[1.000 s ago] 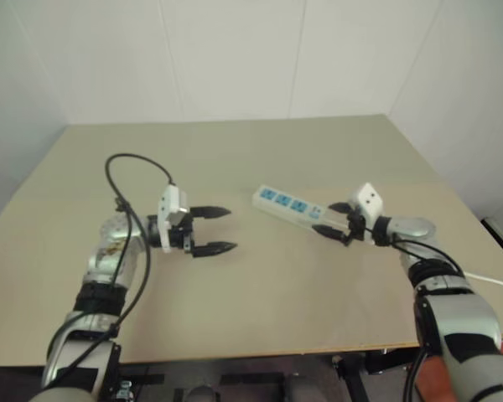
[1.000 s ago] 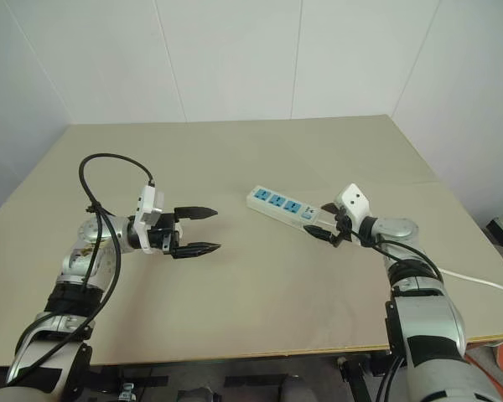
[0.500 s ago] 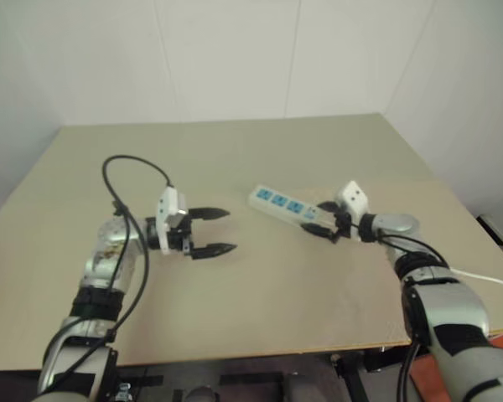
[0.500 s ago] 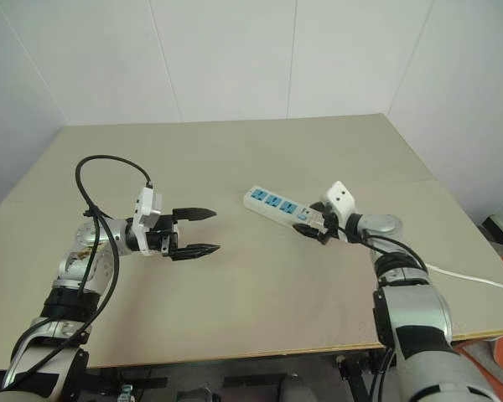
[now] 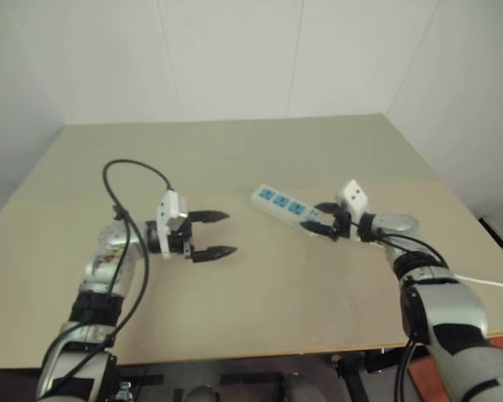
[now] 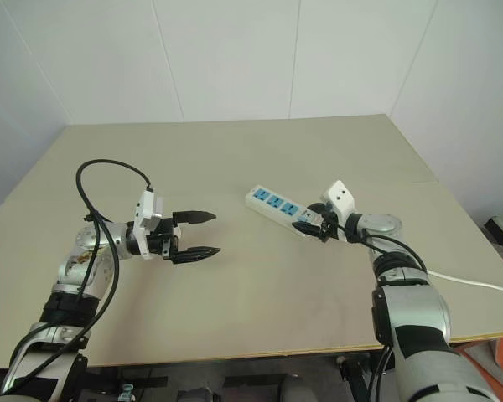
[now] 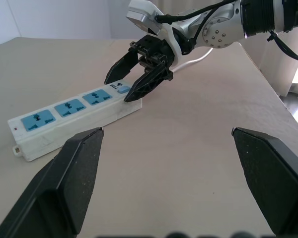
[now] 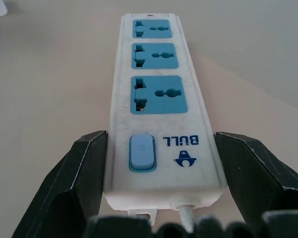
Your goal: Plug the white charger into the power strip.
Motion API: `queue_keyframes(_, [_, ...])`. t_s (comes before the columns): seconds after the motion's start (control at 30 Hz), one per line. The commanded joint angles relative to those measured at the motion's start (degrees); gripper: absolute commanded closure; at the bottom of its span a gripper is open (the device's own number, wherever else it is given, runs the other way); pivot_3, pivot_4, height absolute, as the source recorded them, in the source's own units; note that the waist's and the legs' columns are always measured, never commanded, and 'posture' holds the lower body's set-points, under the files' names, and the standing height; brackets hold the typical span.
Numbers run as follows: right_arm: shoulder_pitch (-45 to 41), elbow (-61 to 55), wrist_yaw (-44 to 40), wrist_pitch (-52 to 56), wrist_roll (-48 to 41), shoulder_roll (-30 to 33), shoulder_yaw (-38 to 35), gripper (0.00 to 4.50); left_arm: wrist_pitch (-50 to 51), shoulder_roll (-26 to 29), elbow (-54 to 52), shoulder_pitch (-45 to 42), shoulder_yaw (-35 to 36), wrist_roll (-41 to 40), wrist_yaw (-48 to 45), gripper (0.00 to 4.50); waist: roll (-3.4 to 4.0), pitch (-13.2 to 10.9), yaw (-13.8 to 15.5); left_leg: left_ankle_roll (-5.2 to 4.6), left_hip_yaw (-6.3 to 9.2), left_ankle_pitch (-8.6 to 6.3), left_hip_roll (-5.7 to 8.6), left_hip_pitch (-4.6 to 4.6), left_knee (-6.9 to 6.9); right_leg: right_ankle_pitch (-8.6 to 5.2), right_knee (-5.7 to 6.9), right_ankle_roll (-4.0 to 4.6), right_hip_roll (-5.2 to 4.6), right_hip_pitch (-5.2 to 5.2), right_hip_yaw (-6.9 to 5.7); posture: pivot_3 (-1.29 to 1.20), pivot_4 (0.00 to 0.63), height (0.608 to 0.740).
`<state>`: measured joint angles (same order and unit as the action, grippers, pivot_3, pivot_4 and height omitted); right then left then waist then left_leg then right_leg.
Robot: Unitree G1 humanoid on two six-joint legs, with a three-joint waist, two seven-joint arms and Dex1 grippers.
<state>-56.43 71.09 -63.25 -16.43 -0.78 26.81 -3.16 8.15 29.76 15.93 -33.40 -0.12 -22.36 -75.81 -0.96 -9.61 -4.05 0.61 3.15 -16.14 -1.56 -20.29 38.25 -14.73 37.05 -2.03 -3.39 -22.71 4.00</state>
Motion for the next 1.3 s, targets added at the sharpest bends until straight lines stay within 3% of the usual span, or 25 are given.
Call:
queue_keyframes(0.03, [3.18, -6.58, -7.88, -0.74, -2.75, 0.42, -0.18, 1.14, 0.33, 0.52, -0.97, -1.50, 0.36, -0.81, -0.30, 0.00, 0.00, 0.00, 0.00, 0.00, 0.00, 0.00, 0.00, 0.00, 0.00, 0.00, 0.00, 0.00, 0.00, 0.01, 0.00, 0.00, 0.150, 0.740])
queue_keyframes(0.23, [13.81, -26.63, -18.84, 6.46, -8.15, 1.67, 1.95, 1.14, 0.07, 0.87, 0.35, -2.13, 0.61, -0.74, -1.18, 0.00, 0.00, 0.00, 0.04, 0.00, 0.02, 0.00, 0.00, 0.01, 0.01, 0.00, 0.01, -0.01, 0.00, 0.01, 0.00, 0.00, 0.150, 0.740])
queue_keyframes(0.43, [19.85, -36.72, -14.31, 9.81, -8.45, 1.48, 3.08, 1.14, -1.09, 0.13, 3.10, -3.71, 0.07, 0.06, -1.59, 0.00, 0.00, 0.00, 0.03, 0.00, 0.01, 0.00, 0.00, 0.05, 0.02, 0.00, 0.02, -0.01, 0.02, 0.01, 0.00, 0.00, 0.150, 0.740])
queue_keyframes(0.53, [20.69, -38.12, -14.25, 11.00, -8.32, 1.87, 3.78, 0.17, -1.41, -0.18, 3.39, -3.88, -0.20, 0.20, -1.75, 0.00, 0.00, 0.00, 0.08, 0.00, 0.01, 0.00, 0.00, 0.05, 0.02, 0.00, 0.02, 0.00, 0.02, 0.00, 0.00, 0.00, 0.150, 0.740])
queue_keyframes(0.77, [24.73, -46.69, -10.59, 11.51, -13.75, 0.92, 0.77, 0.08, -1.28, 0.07, 3.17, -3.34, 0.03, -0.09, -1.95, 0.00, 0.00, 0.00, 0.35, 0.00, 0.02, 0.00, 0.02, 0.00, 0.02, 0.00, -0.02, -0.01, 0.00, -0.01, -0.01, 0.00, 0.150, 0.740])
queue_keyframes(1.3, [26.37, -42.21, -8.95, 8.62, -14.19, 1.67, 1.50, 0.08, -1.75, 0.56, 4.12, -3.63, 0.15, 0.35, -2.58, 0.00, 0.00, 0.00, 0.55, 0.00, 0.01, 0.00, 0.02, 0.02, 0.02, 0.00, -0.03, -0.01, 0.01, 0.00, -0.01, 0.00, 0.150, 0.740])
